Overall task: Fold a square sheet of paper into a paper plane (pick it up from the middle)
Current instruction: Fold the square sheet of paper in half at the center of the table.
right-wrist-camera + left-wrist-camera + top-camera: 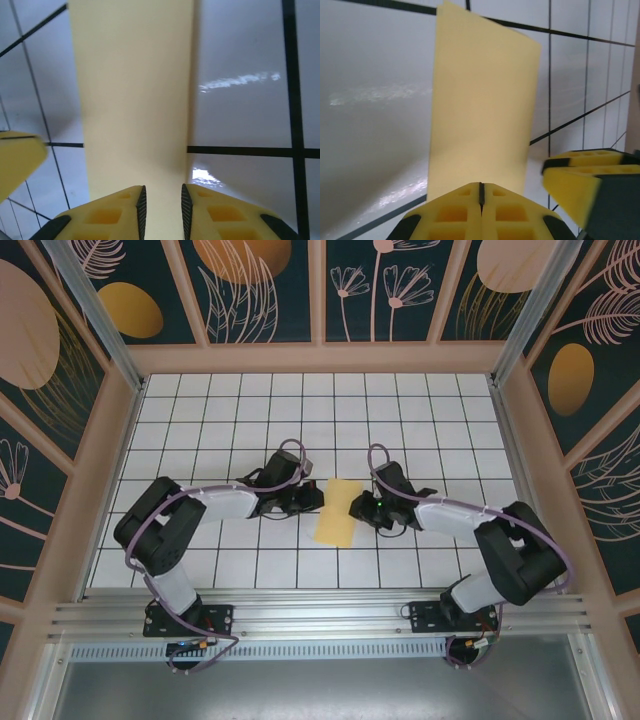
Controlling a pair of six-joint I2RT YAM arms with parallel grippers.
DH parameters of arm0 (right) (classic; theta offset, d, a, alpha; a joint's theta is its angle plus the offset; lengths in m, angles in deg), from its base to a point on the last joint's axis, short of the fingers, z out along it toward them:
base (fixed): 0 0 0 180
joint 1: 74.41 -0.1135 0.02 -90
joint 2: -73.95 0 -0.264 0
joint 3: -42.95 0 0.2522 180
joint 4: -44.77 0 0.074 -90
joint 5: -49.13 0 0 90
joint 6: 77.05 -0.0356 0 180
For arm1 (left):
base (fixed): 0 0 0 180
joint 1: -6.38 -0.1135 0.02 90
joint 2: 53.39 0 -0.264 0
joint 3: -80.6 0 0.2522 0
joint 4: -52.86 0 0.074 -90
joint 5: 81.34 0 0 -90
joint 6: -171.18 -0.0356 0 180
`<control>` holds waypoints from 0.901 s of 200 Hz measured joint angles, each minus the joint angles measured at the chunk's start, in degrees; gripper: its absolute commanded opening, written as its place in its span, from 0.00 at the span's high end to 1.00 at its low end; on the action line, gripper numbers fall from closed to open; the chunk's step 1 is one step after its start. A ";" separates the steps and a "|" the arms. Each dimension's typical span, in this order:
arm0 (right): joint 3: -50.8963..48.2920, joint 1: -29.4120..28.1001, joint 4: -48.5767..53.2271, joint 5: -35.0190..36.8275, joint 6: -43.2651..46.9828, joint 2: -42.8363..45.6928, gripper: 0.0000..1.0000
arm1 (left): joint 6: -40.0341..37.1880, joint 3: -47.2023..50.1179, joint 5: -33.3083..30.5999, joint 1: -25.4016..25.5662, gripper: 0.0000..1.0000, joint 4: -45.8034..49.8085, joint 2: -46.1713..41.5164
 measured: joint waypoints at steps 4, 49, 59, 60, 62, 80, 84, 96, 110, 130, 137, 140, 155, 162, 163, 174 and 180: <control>0.00 0.00 -0.13 0.11 -0.33 -0.22 0.66 | 0.04 0.02 -0.04 0.00 0.96 0.02 -0.28; 0.83 0.00 -2.43 1.03 -2.14 -0.76 0.73 | 0.13 0.92 -3.54 0.00 0.85 0.92 -4.37; 1.38 0.00 -2.69 1.03 -2.34 -1.25 0.71 | 0.11 0.92 -4.28 0.00 0.82 1.22 -4.68; 1.42 0.00 -2.73 1.05 -2.34 -1.29 0.71 | 0.11 0.92 -4.35 0.00 0.82 1.27 -4.70; 1.55 0.02 -2.78 1.05 -2.36 -1.44 0.71 | 0.07 0.92 -4.55 0.00 0.81 1.29 -4.72; 2.47 0.02 -3.21 1.01 -2.47 -2.64 0.68 | -0.09 0.94 -5.29 0.00 0.78 1.90 -4.70; 2.56 0.02 -3.43 0.96 -2.51 -2.97 0.68 | -0.07 0.96 -5.42 0.00 0.76 1.95 -4.70; 2.75 0.13 -3.74 1.01 -2.56 -3.89 0.68 | -0.07 0.96 -5.42 0.00 0.75 1.97 -4.61; 2.78 0.24 -3.80 1.05 -2.56 -4.70 0.67 | -0.07 0.96 -5.42 0.00 0.74 1.97 -4.33; 2.78 0.24 -3.85 1.05 -2.58 -5.25 0.67 | -0.07 0.96 -5.40 0.00 0.72 1.97 -3.63; 2.78 0.24 -3.87 1.03 -2.58 -5.27 0.68 | -0.07 0.96 -5.40 0.00 0.71 1.99 -3.32; 2.78 0.24 -3.89 1.03 -2.58 -5.29 0.67 | -0.07 0.96 -5.40 0.00 0.71 1.99 -3.23; 2.78 0.24 -4.13 0.98 -2.58 -5.38 0.67 | -0.07 0.96 -5.38 0.00 0.71 1.99 -2.62; 2.78 0.24 -4.13 0.98 -2.58 -5.40 0.67 | -0.07 0.96 -5.35 0.00 0.71 2.01 -2.43; 2.75 0.24 -4.11 0.98 -2.58 -5.40 0.67 | -0.07 0.96 -5.35 0.00 0.71 2.01 -2.40; 2.75 0.24 -4.13 0.98 -2.58 -5.49 0.67 | -0.07 0.96 -5.25 0.00 0.70 2.12 -2.34; 2.75 0.24 -4.11 0.98 -2.60 -5.51 0.67 | -0.07 0.96 -5.16 0.00 0.69 2.10 -2.29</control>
